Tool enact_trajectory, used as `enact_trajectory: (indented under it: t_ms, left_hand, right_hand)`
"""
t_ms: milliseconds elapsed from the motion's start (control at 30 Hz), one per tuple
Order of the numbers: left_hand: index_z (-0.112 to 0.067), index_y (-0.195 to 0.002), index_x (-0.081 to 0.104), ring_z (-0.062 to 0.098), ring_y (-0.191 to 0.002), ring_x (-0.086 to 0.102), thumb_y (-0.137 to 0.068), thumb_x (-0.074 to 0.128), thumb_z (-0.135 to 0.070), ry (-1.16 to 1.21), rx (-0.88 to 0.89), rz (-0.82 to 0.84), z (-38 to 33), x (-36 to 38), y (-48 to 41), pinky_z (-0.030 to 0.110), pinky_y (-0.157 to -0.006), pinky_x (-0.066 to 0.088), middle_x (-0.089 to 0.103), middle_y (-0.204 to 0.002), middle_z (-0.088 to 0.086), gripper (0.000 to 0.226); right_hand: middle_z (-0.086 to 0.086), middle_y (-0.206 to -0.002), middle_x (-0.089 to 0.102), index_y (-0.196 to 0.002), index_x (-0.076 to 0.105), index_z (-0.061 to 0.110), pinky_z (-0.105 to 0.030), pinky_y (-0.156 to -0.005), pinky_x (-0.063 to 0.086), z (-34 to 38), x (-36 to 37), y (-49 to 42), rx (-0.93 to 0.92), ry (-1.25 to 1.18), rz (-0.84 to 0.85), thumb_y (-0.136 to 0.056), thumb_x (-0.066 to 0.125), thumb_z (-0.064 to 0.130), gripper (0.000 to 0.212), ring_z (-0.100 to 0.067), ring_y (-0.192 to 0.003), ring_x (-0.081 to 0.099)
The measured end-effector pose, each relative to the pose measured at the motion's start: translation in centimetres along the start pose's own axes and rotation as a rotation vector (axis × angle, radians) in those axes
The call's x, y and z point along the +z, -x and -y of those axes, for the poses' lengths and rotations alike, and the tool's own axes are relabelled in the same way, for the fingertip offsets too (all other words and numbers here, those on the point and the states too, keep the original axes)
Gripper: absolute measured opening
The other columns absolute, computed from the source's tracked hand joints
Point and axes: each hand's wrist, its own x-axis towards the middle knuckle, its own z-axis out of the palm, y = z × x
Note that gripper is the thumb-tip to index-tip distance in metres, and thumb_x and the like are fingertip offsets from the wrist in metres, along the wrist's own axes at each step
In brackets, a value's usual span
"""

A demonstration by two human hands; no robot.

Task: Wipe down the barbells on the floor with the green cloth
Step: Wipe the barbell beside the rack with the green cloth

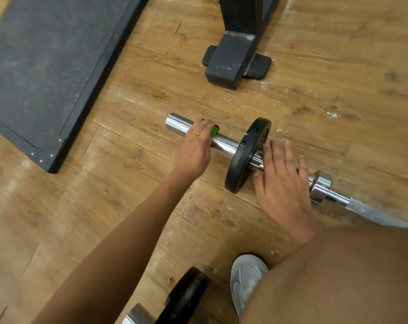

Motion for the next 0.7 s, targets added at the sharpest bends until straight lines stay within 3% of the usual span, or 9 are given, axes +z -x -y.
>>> enact_trajectory:
  t_ms: [67,200,333,433,500,567,633,700]
  left_hand:
    - [0.003,-0.137,0.052,0.032,-0.14,0.04,-0.099,0.039,0.003,-0.026,-0.017,0.015,1.2,-0.7,0.0,0.045,-0.119,0.031,0.053,-0.14,0.017,0.041]
    - [0.005,-0.137,0.052,0.034,-0.141,0.038,-0.102,0.038,0.001,0.014,-0.288,-0.122,0.5,-0.1,-0.1,0.044,-0.117,0.032,0.052,-0.142,0.019,0.039]
    - [0.001,-0.141,0.052,0.034,-0.146,0.033,-0.104,0.041,-0.002,0.115,-0.014,0.048,-1.4,0.8,2.3,0.043,-0.123,0.024,0.051,-0.145,0.016,0.038]
    - [-0.004,-0.15,0.043,0.03,-0.151,0.026,-0.106,0.039,-0.008,0.041,0.114,0.16,0.9,-0.7,2.4,0.045,-0.124,0.017,0.044,-0.153,0.012,0.043]
    - [-0.007,-0.148,0.044,0.029,-0.148,0.031,-0.106,0.037,-0.01,-0.017,-0.015,0.111,1.9,-0.9,1.3,0.057,-0.12,0.021,0.045,-0.152,0.01,0.043]
    - [-0.004,-0.141,0.051,0.033,-0.142,0.038,-0.103,0.038,-0.006,-0.005,-0.168,0.014,0.8,-0.4,1.1,0.057,-0.113,0.032,0.05,-0.146,0.012,0.04]
    - [-0.001,-0.138,0.053,0.034,-0.136,0.041,-0.099,0.044,0.0,0.068,-0.023,0.026,-1.4,0.7,2.0,0.053,-0.111,0.038,0.052,-0.142,0.016,0.04]
    - [0.0,-0.147,0.045,0.031,-0.144,0.032,-0.1,0.047,-0.002,0.105,0.18,0.116,-2.4,1.8,3.6,0.047,-0.118,0.031,0.046,-0.151,0.017,0.047]
  right_hand:
    - [-0.008,-0.168,0.007,-0.16,0.012,0.011,-0.055,-0.123,0.009,0.3,-0.1,0.4,-0.005,-0.006,0.032,-0.106,0.022,0.042,0.063,-0.028,-0.155,-0.006]
    - [-0.006,-0.168,-0.005,-0.161,0.003,0.013,-0.052,-0.124,0.001,0.8,-0.5,1.2,0.002,0.011,0.087,-0.106,0.023,0.042,0.066,-0.027,-0.154,-0.014]
    - [-0.005,-0.168,-0.006,-0.161,0.001,0.014,-0.051,-0.123,0.001,1.2,-0.6,1.7,0.006,0.012,0.098,-0.106,0.027,0.039,0.066,-0.025,-0.154,-0.015]
    - [-0.004,-0.168,-0.005,-0.161,0.002,0.014,-0.05,-0.123,0.003,1.3,-0.5,2.0,0.005,0.006,0.093,-0.105,0.029,0.038,0.066,-0.024,-0.154,-0.015]
    - [-0.004,-0.168,-0.004,-0.161,0.003,0.014,-0.049,-0.123,0.002,1.3,-0.3,2.1,0.006,0.01,0.085,-0.105,0.03,0.037,0.066,-0.024,-0.154,-0.013]
    - [-0.004,-0.168,-0.003,-0.161,0.004,0.014,-0.049,-0.123,0.002,1.3,-0.2,2.1,0.009,0.025,0.081,-0.105,0.03,0.036,0.065,-0.024,-0.154,-0.013]
    - [-0.004,-0.168,-0.003,-0.161,0.004,0.015,-0.049,-0.123,0.0,1.4,0.0,2.0,0.018,0.032,0.075,-0.105,0.028,0.036,0.065,-0.024,-0.154,-0.013]
    - [-0.003,-0.168,-0.004,-0.161,0.002,0.016,-0.048,-0.123,-0.001,1.4,0.0,1.8,0.027,0.04,0.077,-0.105,0.026,0.036,0.064,-0.023,-0.154,-0.015]
